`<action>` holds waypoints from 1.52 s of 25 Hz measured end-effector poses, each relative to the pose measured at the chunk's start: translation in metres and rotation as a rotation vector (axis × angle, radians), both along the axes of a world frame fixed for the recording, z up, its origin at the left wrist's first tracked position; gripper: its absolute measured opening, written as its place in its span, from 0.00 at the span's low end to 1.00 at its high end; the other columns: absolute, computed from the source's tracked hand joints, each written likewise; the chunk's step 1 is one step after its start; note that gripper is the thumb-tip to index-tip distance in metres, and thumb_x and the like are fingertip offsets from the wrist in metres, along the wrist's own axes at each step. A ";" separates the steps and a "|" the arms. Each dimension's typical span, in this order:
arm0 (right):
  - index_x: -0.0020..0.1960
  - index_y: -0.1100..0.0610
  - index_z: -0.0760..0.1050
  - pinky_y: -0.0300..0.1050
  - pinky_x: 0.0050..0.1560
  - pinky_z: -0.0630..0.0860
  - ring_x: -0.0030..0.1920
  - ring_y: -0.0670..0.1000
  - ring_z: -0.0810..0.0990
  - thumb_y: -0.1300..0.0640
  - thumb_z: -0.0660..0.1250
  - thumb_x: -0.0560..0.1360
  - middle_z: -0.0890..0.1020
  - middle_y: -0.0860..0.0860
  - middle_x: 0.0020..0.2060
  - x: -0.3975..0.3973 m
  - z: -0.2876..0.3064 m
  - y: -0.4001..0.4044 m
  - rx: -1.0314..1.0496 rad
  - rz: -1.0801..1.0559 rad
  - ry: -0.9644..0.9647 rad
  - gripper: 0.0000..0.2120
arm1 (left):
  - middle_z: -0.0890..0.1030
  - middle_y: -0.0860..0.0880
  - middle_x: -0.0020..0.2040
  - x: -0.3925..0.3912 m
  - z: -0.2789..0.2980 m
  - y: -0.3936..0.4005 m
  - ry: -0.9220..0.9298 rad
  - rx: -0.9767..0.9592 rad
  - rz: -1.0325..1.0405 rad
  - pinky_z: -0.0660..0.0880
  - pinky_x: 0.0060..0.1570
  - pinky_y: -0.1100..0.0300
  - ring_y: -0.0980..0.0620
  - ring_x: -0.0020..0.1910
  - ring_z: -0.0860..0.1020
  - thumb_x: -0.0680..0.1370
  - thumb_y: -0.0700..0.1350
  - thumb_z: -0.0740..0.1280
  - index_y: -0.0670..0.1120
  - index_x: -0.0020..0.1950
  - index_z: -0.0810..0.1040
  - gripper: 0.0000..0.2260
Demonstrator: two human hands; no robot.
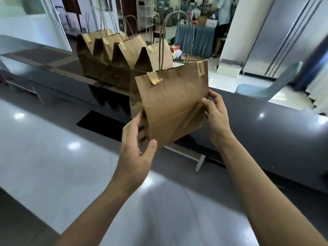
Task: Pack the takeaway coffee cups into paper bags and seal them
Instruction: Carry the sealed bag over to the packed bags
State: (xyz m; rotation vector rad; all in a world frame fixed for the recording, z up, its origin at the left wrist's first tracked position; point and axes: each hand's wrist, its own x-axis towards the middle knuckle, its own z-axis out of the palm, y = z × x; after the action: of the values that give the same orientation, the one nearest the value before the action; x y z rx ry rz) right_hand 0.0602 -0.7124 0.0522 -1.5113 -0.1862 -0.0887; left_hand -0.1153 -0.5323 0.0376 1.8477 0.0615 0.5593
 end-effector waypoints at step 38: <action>0.74 0.47 0.69 0.42 0.56 0.81 0.63 0.43 0.80 0.41 0.61 0.81 0.79 0.46 0.65 0.109 -0.035 0.073 -0.195 0.015 -0.038 0.23 | 0.46 0.63 0.81 0.194 -0.037 0.026 0.102 0.011 -0.309 0.59 0.77 0.60 0.64 0.79 0.52 0.81 0.42 0.65 0.63 0.79 0.56 0.32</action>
State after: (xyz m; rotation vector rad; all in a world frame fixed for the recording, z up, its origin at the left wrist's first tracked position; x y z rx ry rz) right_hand 0.1691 -0.6393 0.0171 -1.7034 -0.2428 -0.0893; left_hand 0.0789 -0.5060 0.0007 1.8507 -0.1571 0.2510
